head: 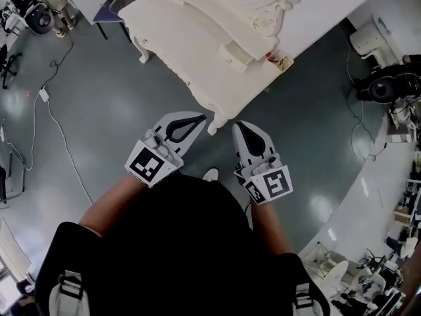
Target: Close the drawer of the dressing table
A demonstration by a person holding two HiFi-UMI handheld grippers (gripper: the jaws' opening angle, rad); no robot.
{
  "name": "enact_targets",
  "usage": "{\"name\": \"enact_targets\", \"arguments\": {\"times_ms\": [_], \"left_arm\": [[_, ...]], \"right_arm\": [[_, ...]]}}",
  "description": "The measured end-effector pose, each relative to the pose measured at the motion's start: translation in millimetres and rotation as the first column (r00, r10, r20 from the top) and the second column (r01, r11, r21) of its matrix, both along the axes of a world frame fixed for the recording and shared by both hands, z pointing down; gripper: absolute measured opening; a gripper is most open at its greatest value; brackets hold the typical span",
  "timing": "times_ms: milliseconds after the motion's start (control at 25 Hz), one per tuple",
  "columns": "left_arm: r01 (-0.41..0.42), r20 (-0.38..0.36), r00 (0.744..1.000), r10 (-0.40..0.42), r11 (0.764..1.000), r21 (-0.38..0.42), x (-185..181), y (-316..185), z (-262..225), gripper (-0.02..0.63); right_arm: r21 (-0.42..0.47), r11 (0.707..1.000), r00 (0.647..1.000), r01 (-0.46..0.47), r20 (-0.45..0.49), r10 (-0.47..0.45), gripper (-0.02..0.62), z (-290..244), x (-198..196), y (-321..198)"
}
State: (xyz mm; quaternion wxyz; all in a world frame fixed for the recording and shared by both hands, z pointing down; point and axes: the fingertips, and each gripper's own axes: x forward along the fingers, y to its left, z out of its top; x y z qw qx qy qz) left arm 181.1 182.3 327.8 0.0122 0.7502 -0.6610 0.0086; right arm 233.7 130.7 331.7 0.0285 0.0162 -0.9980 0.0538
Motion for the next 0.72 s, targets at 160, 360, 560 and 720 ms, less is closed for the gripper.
{"name": "enact_targets", "arguments": {"times_ms": [160, 360, 560, 720], "left_arm": [[-0.049, -0.026, 0.998, 0.049, 0.999, -0.005, -31.4, 6.9, 3.4, -0.006], [-0.106, -0.040, 0.994, 0.106, 0.994, -0.001, -71.4, 14.3, 5.1, -0.006], [-0.161, -0.050, 0.986, 0.161, 0.987, 0.004, -110.1, 23.5, 5.2, -0.006], [-0.205, -0.051, 0.977, 0.205, 0.979, 0.016, -134.2, 35.7, 2.8, -0.006]], "right_arm": [[0.004, 0.999, 0.999, -0.041, -0.022, 0.041, 0.002, 1.5, -29.2, 12.2], [0.011, 0.995, 0.994, -0.099, -0.051, 0.100, 0.002, 5.0, -65.6, 21.3], [0.015, 0.984, 0.983, -0.179, -0.046, 0.179, 0.002, 3.5, -102.7, 27.2], [-0.015, 0.971, 0.970, -0.240, -0.035, 0.239, 0.002, 2.1, -124.2, 33.2]]}}
